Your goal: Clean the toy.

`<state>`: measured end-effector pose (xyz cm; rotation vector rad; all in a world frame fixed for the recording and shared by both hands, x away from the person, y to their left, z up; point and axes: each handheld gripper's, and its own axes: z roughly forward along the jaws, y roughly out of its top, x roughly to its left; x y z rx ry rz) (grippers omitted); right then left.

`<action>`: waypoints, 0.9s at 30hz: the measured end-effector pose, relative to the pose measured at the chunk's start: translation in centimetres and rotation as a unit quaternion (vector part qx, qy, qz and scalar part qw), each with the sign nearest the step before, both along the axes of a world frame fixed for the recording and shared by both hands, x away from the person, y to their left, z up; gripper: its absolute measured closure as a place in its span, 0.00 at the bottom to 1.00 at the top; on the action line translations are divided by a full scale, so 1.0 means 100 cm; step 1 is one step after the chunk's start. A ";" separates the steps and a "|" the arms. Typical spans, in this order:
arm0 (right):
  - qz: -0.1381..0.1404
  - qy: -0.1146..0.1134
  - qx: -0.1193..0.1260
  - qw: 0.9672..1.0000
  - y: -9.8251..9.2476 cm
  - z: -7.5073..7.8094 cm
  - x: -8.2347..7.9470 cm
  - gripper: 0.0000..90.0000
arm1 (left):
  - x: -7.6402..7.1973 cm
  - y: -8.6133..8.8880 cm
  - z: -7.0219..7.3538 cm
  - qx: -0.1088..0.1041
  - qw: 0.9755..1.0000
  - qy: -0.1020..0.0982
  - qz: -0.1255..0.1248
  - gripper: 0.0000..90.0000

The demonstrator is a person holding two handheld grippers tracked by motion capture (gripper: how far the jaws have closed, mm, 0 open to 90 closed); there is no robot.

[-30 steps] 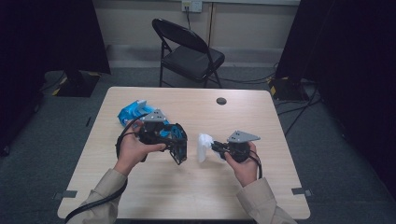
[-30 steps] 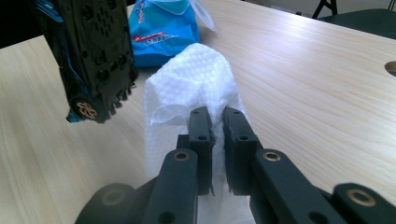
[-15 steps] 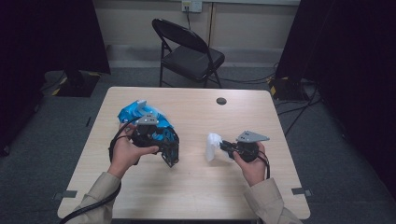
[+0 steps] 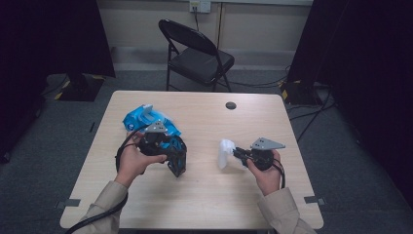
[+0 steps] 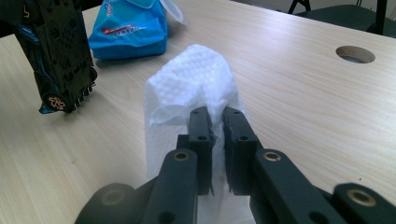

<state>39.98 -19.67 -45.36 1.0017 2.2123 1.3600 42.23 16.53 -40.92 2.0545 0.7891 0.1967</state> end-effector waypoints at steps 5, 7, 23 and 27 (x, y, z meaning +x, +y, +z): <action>-0.003 0.004 -0.005 1.000 -0.002 -0.007 0.000 0.93 | 0.000 -0.003 -0.002 0.001 1.000 0.000 -0.001 0.29; -0.006 0.006 -0.008 1.000 -0.003 -0.009 0.000 0.92 | 0.001 -0.005 -0.002 0.004 1.000 0.000 -0.002 0.29; -0.017 0.013 -0.014 1.000 -0.008 -0.020 0.003 0.92 | 0.014 -0.026 -0.012 -0.001 1.000 0.009 0.003 0.29; -0.019 0.015 -0.015 1.000 -0.009 -0.023 0.004 0.91 | 0.017 -0.030 -0.014 0.001 1.000 0.006 -0.001 0.29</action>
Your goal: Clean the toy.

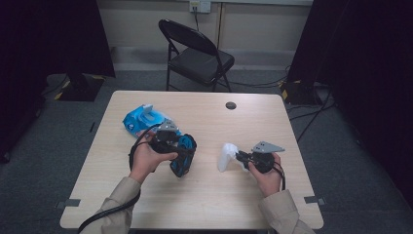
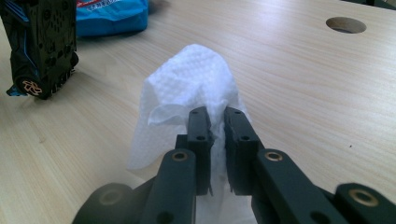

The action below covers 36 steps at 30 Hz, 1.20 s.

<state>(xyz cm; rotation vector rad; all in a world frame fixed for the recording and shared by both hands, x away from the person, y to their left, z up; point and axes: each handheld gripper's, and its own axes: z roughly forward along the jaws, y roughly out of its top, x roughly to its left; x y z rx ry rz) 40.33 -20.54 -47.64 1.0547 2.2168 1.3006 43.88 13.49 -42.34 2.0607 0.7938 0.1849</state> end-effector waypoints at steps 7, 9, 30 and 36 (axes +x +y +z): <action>-0.005 0.001 -0.001 1.000 0.000 -0.004 0.001 0.90 | 0.005 -0.011 -0.005 0.008 1.000 -0.005 -0.004 0.29; -0.006 0.003 -0.004 1.000 0.001 -0.005 0.001 0.89 | 0.006 -0.012 -0.007 0.003 1.000 -0.005 -0.001 0.29; -0.024 0.008 0.001 1.000 -0.003 -0.014 0.005 0.71 | 0.029 -0.045 -0.034 0.025 1.000 0.017 -0.005 0.29; -0.030 0.006 0.001 1.000 -0.005 -0.014 0.005 0.68 | 0.033 -0.054 -0.041 0.038 0.999 0.021 -0.005 0.29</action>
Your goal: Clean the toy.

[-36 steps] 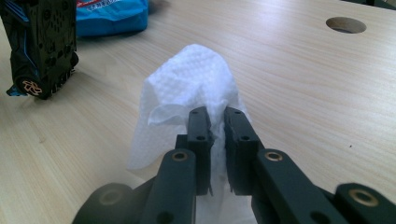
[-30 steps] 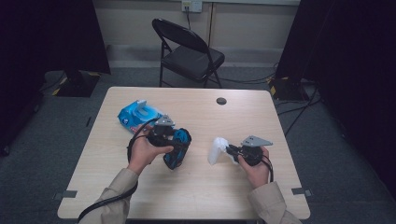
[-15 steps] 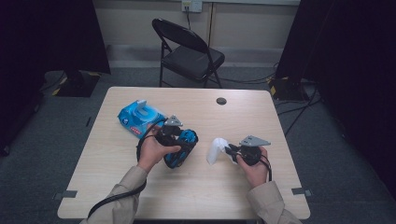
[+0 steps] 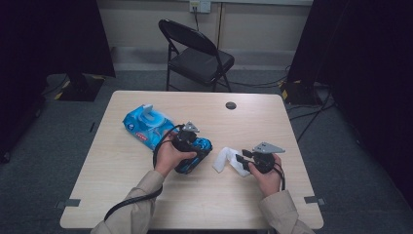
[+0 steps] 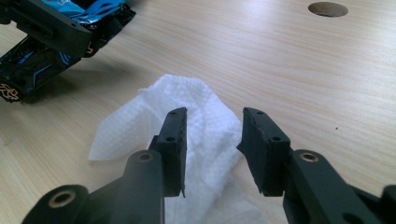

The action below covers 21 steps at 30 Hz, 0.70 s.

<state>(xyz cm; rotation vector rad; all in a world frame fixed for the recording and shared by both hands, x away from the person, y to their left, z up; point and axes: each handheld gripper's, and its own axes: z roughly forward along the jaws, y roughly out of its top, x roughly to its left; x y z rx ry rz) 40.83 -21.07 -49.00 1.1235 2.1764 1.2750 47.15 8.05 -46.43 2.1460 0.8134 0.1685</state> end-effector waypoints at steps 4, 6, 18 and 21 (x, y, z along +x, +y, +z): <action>-0.005 0.002 0.000 1.000 0.002 -0.001 0.000 0.61 | 0.002 -0.003 -0.004 0.006 1.000 0.001 0.003 0.29; -0.006 0.004 0.002 1.000 0.002 -0.001 0.000 0.59 | 0.001 -0.005 -0.006 0.007 1.000 -0.003 0.006 0.29; -0.019 0.001 0.002 1.000 -0.001 0.000 -0.002 0.52 | 0.005 -0.011 -0.019 0.025 1.000 0.008 0.013 0.29; -0.017 0.002 -0.001 1.000 -0.001 0.001 -0.002 0.51 | 0.005 -0.010 -0.018 0.020 1.000 0.010 0.015 0.29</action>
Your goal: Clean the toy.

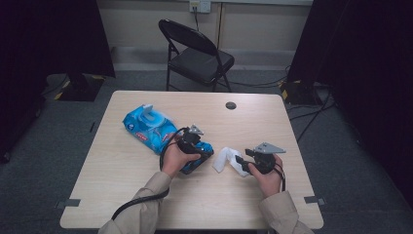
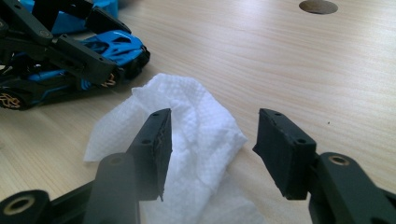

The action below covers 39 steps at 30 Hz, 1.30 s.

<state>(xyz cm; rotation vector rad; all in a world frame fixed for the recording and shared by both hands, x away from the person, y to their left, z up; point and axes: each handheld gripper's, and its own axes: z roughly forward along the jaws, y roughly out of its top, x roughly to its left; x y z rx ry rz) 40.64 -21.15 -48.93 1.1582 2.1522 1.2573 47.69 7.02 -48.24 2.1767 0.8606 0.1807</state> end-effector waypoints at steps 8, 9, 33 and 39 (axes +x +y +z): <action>-0.004 -0.003 0.000 1.000 0.002 0.001 -0.001 0.48 | -0.002 0.007 0.006 -0.009 1.000 0.009 -0.004 0.31; -0.004 -0.003 -0.001 1.000 0.003 0.001 -0.001 0.47 | -0.002 0.007 0.007 -0.007 1.000 0.009 -0.003 0.31; 0.002 0.014 0.003 1.000 0.002 0.013 -0.002 0.32 | -0.022 0.036 0.037 -0.022 1.000 0.000 -0.022 0.26; 0.011 0.022 -0.002 1.000 0.002 0.015 -0.003 0.27 | -0.028 0.041 0.038 -0.030 0.999 0.012 -0.033 0.23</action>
